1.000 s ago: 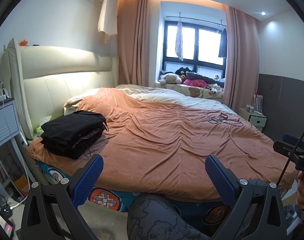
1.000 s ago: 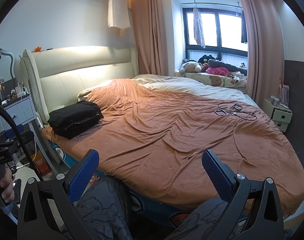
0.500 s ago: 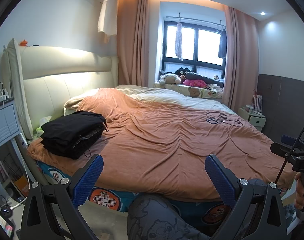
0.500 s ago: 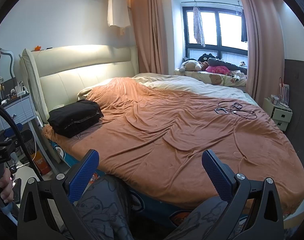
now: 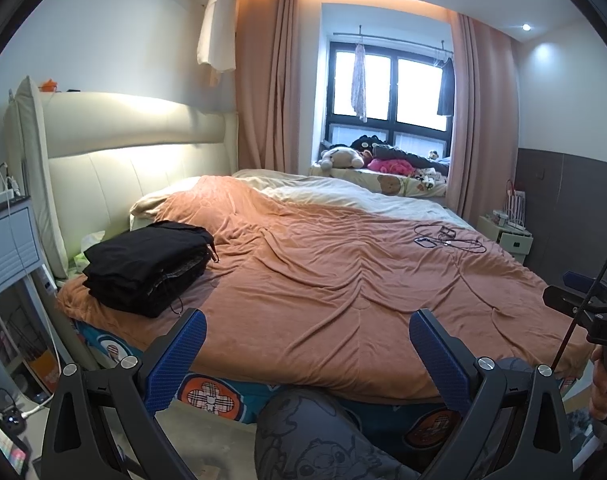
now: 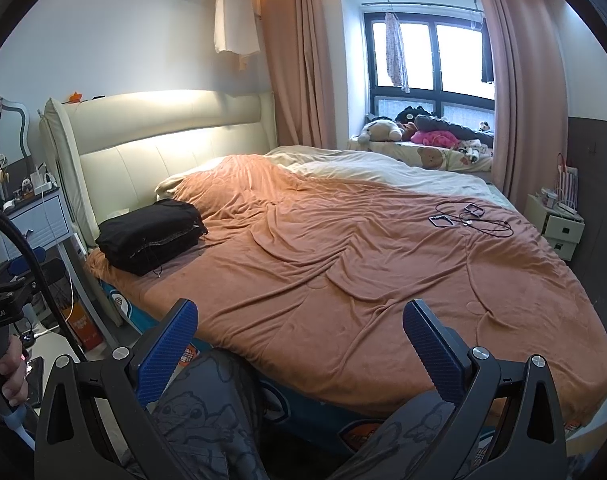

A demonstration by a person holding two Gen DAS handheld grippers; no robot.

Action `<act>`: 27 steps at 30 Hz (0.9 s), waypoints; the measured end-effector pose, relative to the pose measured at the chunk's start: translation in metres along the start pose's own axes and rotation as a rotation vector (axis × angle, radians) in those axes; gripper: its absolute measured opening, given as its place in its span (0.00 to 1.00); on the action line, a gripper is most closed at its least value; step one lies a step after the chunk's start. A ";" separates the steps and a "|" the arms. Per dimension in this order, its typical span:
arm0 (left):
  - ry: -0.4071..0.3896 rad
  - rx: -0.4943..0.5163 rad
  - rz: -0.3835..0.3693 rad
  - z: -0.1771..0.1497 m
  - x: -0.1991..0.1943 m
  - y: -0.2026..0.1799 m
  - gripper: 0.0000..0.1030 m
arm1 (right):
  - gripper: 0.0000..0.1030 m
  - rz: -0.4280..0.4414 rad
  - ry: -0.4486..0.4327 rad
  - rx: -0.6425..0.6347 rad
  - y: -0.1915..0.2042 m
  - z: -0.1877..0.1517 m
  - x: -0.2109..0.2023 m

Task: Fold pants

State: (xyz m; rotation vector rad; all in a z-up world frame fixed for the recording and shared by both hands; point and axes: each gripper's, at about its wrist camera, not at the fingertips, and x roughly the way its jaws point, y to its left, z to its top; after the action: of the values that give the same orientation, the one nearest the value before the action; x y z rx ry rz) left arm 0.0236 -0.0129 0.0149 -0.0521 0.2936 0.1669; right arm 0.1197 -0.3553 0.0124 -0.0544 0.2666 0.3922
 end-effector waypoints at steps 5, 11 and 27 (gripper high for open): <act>0.000 -0.001 0.002 0.000 -0.001 0.000 0.99 | 1.00 0.003 0.003 -0.001 0.001 0.000 0.000; 0.000 -0.002 0.002 0.000 -0.001 0.001 0.99 | 1.00 0.004 0.002 0.003 0.001 0.000 -0.001; -0.002 0.003 0.009 -0.002 -0.003 0.000 0.99 | 1.00 -0.003 0.001 0.009 0.002 0.000 -0.001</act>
State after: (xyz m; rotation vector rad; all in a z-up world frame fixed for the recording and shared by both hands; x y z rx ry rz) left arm 0.0200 -0.0133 0.0144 -0.0472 0.2920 0.1751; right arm 0.1180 -0.3543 0.0131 -0.0461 0.2692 0.3882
